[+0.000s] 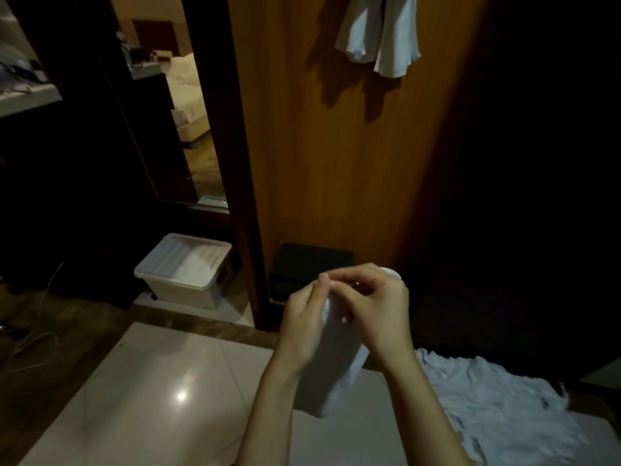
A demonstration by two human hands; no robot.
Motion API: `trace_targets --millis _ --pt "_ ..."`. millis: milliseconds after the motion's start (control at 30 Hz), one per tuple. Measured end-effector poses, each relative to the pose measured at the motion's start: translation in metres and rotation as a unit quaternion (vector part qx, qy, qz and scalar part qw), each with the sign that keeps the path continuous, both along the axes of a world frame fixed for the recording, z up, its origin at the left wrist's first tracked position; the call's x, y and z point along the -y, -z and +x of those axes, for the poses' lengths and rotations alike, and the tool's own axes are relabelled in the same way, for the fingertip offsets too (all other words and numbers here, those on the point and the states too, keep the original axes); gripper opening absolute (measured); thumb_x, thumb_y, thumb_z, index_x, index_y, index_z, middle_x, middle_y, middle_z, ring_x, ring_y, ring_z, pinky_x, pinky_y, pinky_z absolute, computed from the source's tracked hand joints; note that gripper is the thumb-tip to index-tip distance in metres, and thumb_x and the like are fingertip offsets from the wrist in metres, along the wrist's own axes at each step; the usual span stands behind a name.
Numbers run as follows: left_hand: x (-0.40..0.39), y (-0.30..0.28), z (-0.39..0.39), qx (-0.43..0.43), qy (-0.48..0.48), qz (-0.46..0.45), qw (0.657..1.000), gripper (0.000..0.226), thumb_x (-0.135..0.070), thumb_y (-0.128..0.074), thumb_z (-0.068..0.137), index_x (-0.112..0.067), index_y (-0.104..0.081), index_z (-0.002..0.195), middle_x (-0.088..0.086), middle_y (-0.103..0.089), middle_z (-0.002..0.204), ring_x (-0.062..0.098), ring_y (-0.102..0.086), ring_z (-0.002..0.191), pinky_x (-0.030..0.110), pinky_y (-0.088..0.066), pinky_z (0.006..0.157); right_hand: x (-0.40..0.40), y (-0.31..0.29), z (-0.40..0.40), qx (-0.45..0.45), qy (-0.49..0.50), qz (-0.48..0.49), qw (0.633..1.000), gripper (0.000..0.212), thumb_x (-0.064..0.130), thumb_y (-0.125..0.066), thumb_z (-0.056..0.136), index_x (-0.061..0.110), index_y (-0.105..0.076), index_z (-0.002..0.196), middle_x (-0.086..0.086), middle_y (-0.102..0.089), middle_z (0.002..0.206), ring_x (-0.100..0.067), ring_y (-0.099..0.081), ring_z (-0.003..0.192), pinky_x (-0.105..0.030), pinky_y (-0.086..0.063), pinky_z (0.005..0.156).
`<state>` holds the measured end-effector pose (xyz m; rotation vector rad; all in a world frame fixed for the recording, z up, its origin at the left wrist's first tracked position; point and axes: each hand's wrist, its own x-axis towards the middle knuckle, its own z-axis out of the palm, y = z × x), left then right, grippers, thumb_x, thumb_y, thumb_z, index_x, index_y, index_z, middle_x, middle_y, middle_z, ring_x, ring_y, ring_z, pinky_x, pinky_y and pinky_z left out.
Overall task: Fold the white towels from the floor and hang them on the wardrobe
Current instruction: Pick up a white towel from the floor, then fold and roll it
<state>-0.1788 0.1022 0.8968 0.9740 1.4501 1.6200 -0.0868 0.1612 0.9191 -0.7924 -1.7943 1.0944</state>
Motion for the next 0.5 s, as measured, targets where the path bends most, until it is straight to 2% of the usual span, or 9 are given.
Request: trace_targets --millis 100,167,267,333,367,433,500 --pt "0.006 -0.002 -0.003 -0.024 0.037 0.002 0.999 0.035 -0.040 -0.042 0.092 -0.021 -0.068 0.106 0.003 -0.071 0.102 0.015 -0.065 0.102 0.028 -0.051 0.088 -0.003 -0.003 0.007 0.003 0.002 -0.015 1.000 0.024 0.007 -0.072 0.081 0.028 -0.069 0.092 0.006 -0.067 0.076 -0.005 -0.064 0.072 -0.018 -0.052 0.064" --pt "0.007 0.000 -0.006 -0.035 0.055 -0.012 0.998 0.033 -0.040 -0.045 0.094 -0.019 -0.068 0.104 0.011 -0.070 0.098 0.028 -0.065 0.098 0.037 -0.051 0.084 -0.006 -0.005 0.013 0.020 -0.005 -0.007 1.000 0.025 0.008 -0.072 0.081 0.029 -0.069 0.094 0.006 -0.067 0.076 -0.004 -0.065 0.075 -0.019 -0.053 0.068" --pt "0.009 -0.004 -0.007 -0.056 0.054 -0.009 0.997 0.029 -0.042 -0.048 0.093 -0.022 -0.070 0.096 0.023 -0.064 0.091 0.047 -0.058 0.090 0.052 -0.048 0.077 -0.009 -0.009 0.018 0.059 -0.010 0.045 0.997 0.015 0.016 -0.075 0.078 0.027 -0.070 0.086 0.010 -0.066 0.076 -0.001 -0.063 0.077 -0.016 -0.050 0.067" --pt "0.009 -0.004 -0.009 -0.072 0.046 -0.009 0.996 0.026 -0.041 -0.049 0.093 -0.025 -0.070 0.095 0.020 -0.066 0.090 0.044 -0.060 0.088 0.056 -0.049 0.078 -0.015 -0.010 0.020 0.113 0.014 0.113 0.987 0.008 0.033 -0.073 0.075 0.029 -0.066 0.075 0.013 -0.063 0.081 -0.002 -0.057 0.083 -0.015 -0.044 0.069" --pt "0.010 -0.005 -0.010 -0.076 0.039 -0.009 0.996 0.024 -0.038 -0.049 0.093 -0.025 -0.070 0.094 0.013 -0.068 0.088 0.036 -0.064 0.087 0.051 -0.051 0.079 -0.018 -0.011 0.022 0.144 0.016 0.135 0.980 0.013 0.042 -0.069 0.073 0.030 -0.063 0.071 0.015 -0.060 0.087 0.000 -0.052 0.088 -0.014 -0.041 0.072" --pt "0.011 -0.007 -0.011 -0.083 0.025 -0.002 0.996 0.022 -0.033 -0.049 0.093 -0.024 -0.069 0.094 0.005 -0.070 0.087 0.024 -0.067 0.086 0.041 -0.053 0.078 -0.027 -0.012 0.030 0.181 -0.020 0.129 0.975 0.019 0.051 -0.063 0.070 0.033 -0.060 0.069 0.020 -0.055 0.098 0.004 -0.045 0.100 -0.011 -0.034 0.080" --pt "0.010 -0.006 -0.014 -0.092 0.009 0.011 0.996 0.024 -0.032 -0.050 0.092 -0.017 -0.069 0.094 0.012 -0.068 0.086 0.030 -0.065 0.086 0.042 -0.053 0.076 -0.032 -0.011 0.040 0.192 -0.073 0.100 0.974 0.022 0.052 -0.065 0.071 0.030 -0.063 0.072 0.023 -0.055 0.103 0.007 -0.045 0.106 -0.012 -0.034 0.084"
